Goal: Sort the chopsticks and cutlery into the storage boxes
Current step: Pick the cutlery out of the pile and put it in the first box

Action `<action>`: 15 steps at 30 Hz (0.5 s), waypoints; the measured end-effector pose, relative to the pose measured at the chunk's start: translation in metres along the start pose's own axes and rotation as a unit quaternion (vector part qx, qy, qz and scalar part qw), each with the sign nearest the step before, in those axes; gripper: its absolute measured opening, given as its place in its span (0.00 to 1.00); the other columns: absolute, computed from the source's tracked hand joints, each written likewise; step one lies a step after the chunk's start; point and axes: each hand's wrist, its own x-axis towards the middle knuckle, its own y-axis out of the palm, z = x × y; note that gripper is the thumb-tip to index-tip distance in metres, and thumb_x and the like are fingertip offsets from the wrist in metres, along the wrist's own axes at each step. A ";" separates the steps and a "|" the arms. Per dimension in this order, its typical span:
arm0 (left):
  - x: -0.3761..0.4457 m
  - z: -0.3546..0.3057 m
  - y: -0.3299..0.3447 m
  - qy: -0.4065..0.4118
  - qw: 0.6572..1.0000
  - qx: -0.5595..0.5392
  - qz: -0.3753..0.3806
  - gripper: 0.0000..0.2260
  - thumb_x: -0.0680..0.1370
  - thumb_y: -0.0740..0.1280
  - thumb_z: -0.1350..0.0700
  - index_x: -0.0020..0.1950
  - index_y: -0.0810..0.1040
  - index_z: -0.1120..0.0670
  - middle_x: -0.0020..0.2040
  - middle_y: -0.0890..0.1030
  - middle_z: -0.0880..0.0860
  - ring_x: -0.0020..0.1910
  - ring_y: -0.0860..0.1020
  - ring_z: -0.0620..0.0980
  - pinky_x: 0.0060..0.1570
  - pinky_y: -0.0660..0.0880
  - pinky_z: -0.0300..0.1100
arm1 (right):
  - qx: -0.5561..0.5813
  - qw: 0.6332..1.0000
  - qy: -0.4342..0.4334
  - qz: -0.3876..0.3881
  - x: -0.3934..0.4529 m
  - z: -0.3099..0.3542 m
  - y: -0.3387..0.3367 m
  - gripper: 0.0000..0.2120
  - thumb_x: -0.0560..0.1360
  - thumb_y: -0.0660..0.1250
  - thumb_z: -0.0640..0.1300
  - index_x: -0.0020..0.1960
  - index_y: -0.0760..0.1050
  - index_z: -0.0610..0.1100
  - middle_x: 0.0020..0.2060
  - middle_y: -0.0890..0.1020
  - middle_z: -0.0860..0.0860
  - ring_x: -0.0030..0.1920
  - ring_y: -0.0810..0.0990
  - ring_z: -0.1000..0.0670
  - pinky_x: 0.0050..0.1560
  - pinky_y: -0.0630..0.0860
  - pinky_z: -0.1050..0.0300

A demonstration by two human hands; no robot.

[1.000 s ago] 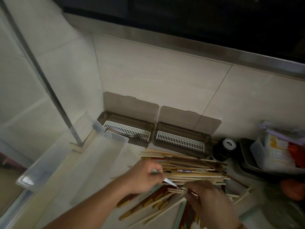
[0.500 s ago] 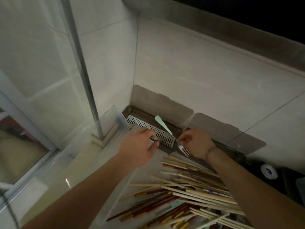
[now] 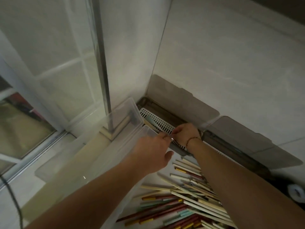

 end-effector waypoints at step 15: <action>-0.029 -0.060 0.016 0.151 0.986 -0.042 -0.061 0.15 0.77 0.63 0.49 0.62 0.76 0.50 0.61 0.74 0.50 0.55 0.76 0.51 0.47 0.77 0.46 | 0.124 0.978 -0.146 -0.083 -0.079 -0.090 -0.052 0.09 0.72 0.71 0.36 0.44 0.81 0.50 0.41 0.84 0.51 0.43 0.82 0.53 0.47 0.78 0.57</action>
